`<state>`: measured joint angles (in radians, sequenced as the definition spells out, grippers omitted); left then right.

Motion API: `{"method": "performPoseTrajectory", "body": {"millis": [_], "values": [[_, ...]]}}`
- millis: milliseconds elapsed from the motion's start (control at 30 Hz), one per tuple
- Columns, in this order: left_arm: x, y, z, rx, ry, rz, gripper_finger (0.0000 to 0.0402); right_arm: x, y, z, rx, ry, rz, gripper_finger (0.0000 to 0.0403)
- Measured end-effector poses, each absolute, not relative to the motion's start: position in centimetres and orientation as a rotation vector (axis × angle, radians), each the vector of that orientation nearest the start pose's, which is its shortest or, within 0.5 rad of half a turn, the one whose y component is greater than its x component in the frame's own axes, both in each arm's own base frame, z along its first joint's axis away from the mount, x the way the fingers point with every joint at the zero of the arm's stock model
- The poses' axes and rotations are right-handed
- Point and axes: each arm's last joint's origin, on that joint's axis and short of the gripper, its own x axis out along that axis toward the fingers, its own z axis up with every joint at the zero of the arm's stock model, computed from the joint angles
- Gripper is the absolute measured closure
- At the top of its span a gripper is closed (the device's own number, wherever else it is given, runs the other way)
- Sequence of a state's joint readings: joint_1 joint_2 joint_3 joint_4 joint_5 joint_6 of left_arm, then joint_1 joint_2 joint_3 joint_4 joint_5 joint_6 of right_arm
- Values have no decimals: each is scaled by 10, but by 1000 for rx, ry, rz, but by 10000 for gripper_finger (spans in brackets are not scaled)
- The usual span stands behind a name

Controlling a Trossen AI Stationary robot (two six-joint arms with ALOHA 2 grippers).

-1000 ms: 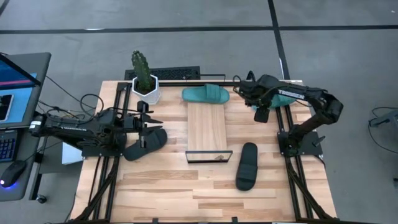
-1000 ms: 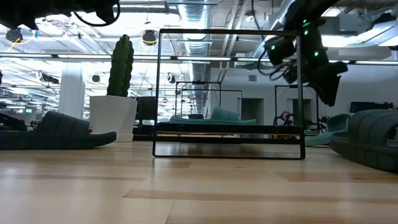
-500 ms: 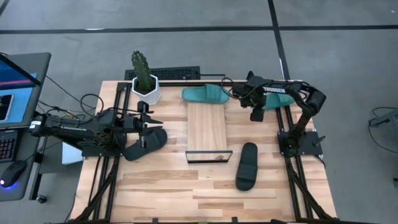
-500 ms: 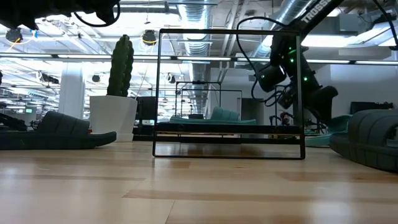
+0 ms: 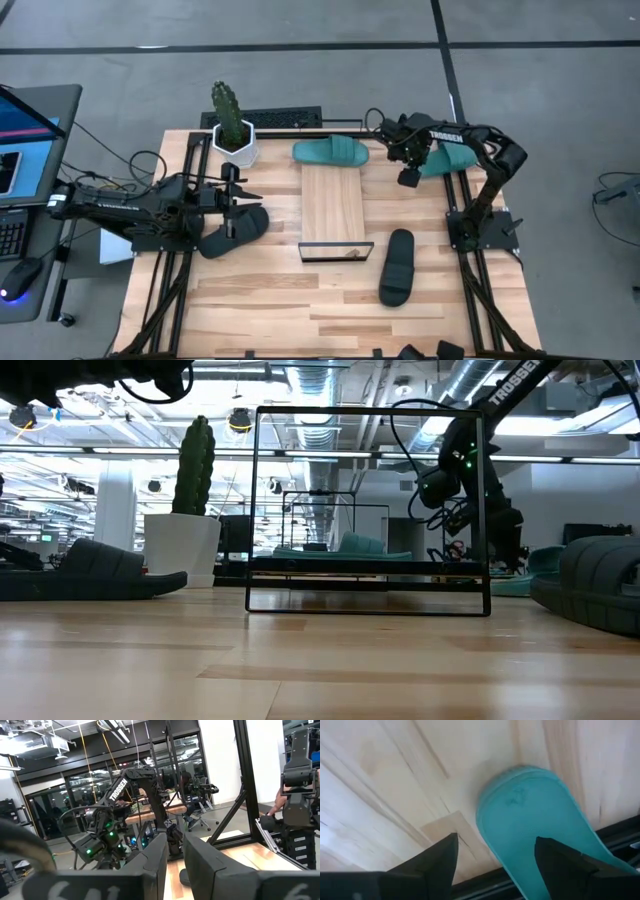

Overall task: Pick and place slides into the shelf
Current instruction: Put the green slide on the shelf

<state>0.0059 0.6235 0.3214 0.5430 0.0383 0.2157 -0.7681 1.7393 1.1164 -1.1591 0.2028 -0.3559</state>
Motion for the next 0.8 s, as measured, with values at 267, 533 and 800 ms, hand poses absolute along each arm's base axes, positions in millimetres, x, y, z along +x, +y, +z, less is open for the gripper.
{"method": "performPoseTrajectory", "body": {"millis": [267, 533, 800], "values": [[151, 0, 265, 221, -243, -6, 346, 191, -192, 159, 247, 1839, -341, 153], [151, 0, 265, 221, -244, -5, 346, 178, -191, 142, 262, 1853, -389, 153], [151, 0, 265, 221, -244, -5, 346, 178, -190, 136, 234, 1831, -422, 156]]}}
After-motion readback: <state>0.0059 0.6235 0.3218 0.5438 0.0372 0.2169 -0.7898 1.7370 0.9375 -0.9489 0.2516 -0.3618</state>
